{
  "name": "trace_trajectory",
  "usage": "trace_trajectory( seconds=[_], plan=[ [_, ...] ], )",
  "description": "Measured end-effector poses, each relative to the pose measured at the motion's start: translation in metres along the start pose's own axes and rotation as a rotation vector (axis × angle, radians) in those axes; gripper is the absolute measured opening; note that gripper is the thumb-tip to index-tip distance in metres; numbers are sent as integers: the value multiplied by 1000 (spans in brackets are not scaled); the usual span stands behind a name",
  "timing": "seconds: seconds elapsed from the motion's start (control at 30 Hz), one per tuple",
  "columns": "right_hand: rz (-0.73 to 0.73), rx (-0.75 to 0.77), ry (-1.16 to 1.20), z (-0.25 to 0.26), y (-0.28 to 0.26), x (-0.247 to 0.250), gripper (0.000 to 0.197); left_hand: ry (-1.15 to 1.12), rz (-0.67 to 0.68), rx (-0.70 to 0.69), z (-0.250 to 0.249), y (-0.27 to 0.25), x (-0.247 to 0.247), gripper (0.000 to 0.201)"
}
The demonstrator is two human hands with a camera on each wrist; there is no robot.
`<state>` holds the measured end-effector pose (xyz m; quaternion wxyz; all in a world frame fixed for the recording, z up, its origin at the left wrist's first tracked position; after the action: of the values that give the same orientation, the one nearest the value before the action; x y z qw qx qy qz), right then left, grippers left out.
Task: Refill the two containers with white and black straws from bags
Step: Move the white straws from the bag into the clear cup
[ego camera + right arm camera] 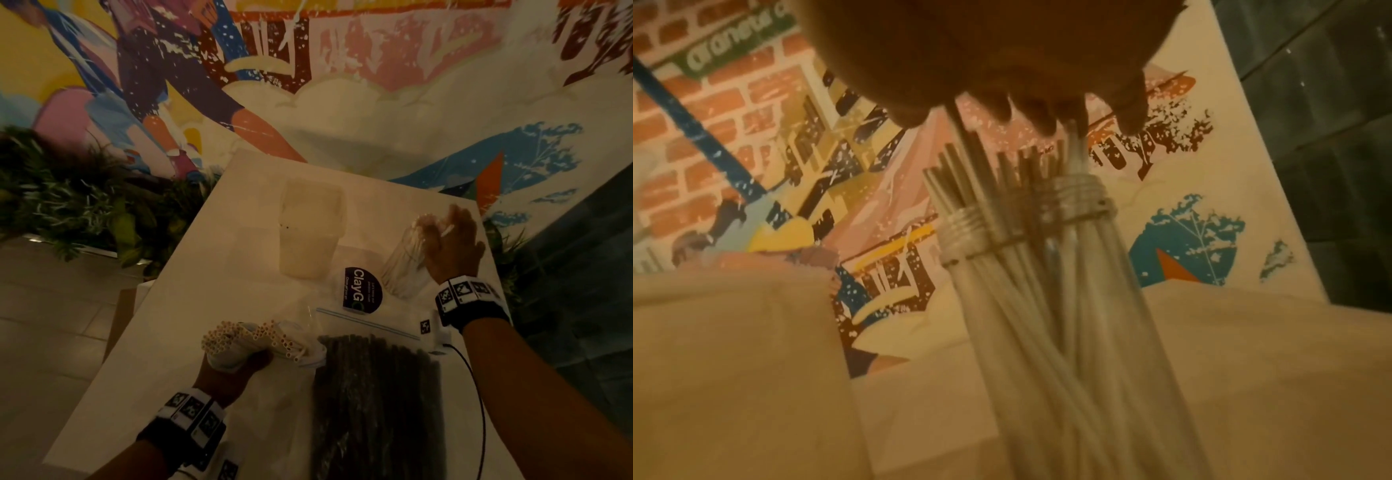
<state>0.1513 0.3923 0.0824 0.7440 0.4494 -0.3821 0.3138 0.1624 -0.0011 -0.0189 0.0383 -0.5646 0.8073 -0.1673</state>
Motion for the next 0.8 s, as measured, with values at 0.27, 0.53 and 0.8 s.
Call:
trace_trajectory(
  seconds=[0.27, 0.53, 0.8],
  plan=[
    [192, 234, -285, 11, -1, -15, 59, -12, -19, -24, -4, 0, -1, 42],
    [134, 295, 238, 68, -42, -3, 61, -20, -30, -16, 5, 3, -3, 47],
    [818, 466, 646, 168, -158, -12, 102, -63, 38, -12, 0, 4, -5, 26]
  ],
)
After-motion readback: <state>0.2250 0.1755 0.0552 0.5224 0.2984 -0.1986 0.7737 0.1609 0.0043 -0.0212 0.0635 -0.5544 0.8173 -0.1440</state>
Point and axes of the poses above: each hand's wrist, its own y-axis towards the middle knuckle, its own x-axis out of the back of the hand, z = x × y, the point moved 2 cm from there along y, towards the middle knuckle, and after that the axes turned 15 degrees about x, right-handed, at the moved point
